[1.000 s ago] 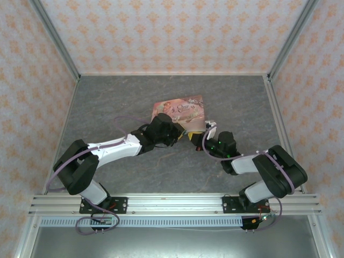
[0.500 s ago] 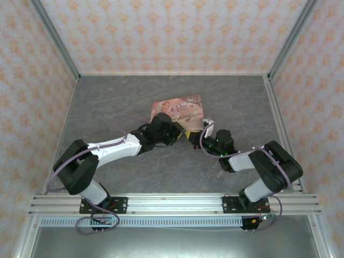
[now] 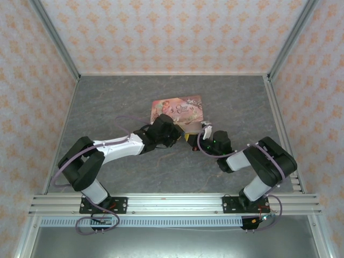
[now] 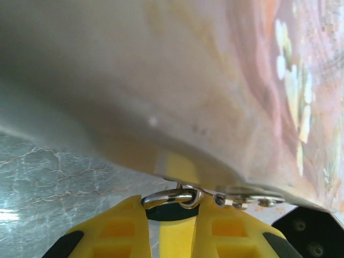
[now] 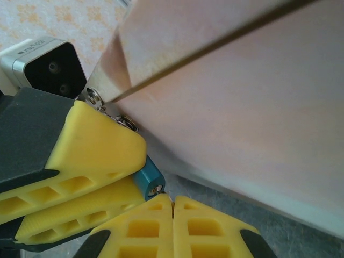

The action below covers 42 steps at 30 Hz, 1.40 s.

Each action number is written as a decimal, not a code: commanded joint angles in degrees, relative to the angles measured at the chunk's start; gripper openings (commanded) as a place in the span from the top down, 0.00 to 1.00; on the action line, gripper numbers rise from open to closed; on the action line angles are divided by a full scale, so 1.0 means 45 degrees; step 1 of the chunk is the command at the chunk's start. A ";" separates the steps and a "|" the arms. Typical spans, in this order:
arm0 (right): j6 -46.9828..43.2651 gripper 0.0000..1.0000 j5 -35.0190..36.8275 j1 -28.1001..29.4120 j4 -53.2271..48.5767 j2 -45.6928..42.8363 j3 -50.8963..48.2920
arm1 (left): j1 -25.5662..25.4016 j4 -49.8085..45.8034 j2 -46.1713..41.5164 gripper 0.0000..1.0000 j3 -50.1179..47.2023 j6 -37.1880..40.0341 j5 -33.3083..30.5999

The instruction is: Unlock the padlock with the key

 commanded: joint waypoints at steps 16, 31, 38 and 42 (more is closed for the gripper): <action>0.1541 1.00 0.1611 0.0919 0.2484 0.1562 -0.0660 | -0.0359 0.1316 0.0902 0.56 -0.0808 0.0316 0.0718; 0.3525 1.00 0.2119 0.1360 0.2269 0.1375 -0.0771 | 0.0531 0.1327 -0.2859 0.29 -0.3203 0.1090 -0.0601; 0.4862 1.00 0.2574 0.1905 0.0535 0.0024 -0.0501 | 0.0588 0.2986 -0.3783 0.33 -0.4491 0.1345 -0.0802; 0.5155 1.00 0.2844 0.2193 -0.1265 -0.0852 -0.0085 | 0.0583 0.4344 -0.3416 0.35 -0.4971 0.0971 -0.0572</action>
